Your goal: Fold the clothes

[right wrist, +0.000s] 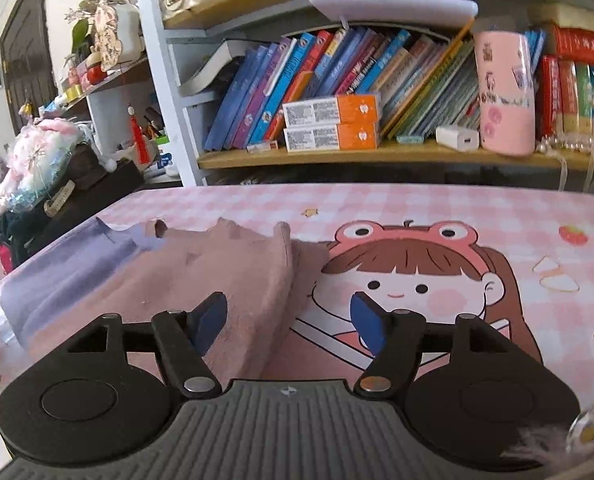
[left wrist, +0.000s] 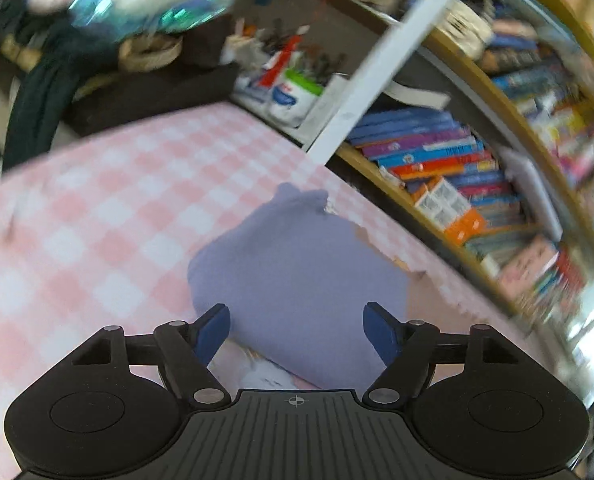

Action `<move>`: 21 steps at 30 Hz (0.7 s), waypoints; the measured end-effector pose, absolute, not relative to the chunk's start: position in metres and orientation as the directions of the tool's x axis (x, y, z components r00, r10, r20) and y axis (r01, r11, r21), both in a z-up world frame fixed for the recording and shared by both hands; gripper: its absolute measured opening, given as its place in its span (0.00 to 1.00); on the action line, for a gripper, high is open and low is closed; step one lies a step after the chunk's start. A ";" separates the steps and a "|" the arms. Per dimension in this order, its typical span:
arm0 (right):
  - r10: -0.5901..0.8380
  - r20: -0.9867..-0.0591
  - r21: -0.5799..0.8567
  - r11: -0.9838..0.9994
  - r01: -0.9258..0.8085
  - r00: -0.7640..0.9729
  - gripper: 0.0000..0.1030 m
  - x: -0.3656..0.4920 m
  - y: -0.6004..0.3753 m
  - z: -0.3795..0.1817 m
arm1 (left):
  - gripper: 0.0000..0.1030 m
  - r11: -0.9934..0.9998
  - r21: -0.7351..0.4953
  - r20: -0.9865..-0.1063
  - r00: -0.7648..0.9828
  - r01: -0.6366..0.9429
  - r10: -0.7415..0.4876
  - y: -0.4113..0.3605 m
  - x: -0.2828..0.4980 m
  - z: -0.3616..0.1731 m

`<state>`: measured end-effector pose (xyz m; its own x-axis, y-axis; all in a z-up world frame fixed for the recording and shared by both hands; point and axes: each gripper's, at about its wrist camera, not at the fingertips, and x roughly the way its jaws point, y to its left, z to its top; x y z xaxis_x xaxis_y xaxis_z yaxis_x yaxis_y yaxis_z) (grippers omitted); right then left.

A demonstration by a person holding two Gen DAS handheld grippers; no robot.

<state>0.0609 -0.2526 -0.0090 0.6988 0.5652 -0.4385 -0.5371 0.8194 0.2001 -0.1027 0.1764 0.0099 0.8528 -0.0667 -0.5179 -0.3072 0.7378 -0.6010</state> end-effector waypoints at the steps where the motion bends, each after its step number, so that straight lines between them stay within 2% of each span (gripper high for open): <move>1: 0.570 -0.435 0.197 0.816 -0.544 0.697 0.65 0.060 -0.252 -0.009 | 0.73 0.708 -0.632 -0.512 0.856 -0.316 -0.075 0.178 -0.103 0.006; 4: 0.572 -0.443 0.184 0.811 -0.555 0.690 0.65 0.058 -0.249 -0.010 | 0.67 0.632 -0.694 -0.504 0.859 -0.344 -0.086 0.181 -0.102 -0.004; 5: 0.570 -0.451 0.177 0.811 -0.557 0.687 0.64 0.059 -0.247 -0.011 | 0.48 0.625 -0.695 -0.511 0.856 -0.356 -0.080 0.181 -0.101 -0.006; 6: 0.568 -0.459 0.171 0.811 -0.560 0.683 0.61 0.059 -0.246 -0.012 | 0.36 0.618 -0.695 -0.517 0.852 -0.367 -0.075 0.181 -0.099 -0.008; 7: 0.569 -0.467 0.168 0.808 -0.564 0.677 0.56 0.059 -0.245 -0.012 | 0.29 0.611 -0.695 -0.524 0.849 -0.379 -0.070 0.181 -0.098 -0.010; 8: 0.571 -0.477 0.168 0.805 -0.569 0.668 0.52 0.060 -0.243 -0.013 | 0.29 0.603 -0.695 -0.531 0.845 -0.390 -0.064 0.181 -0.097 -0.012; 10: 0.576 -0.493 0.176 0.800 -0.574 0.652 0.38 0.061 -0.243 -0.015 | 0.29 0.588 -0.695 -0.544 0.838 -0.413 -0.054 0.180 -0.094 -0.016; 17: 0.571 -0.509 0.160 0.798 -0.581 0.644 0.36 0.058 -0.241 -0.016 | 0.42 0.454 -0.750 -0.571 0.817 -0.481 -0.078 0.185 -0.102 -0.023; 21: 0.574 -0.510 0.164 0.796 -0.582 0.641 0.36 0.059 -0.242 -0.017 | 0.43 0.387 -0.772 -0.566 0.823 -0.505 -0.053 0.189 -0.100 -0.026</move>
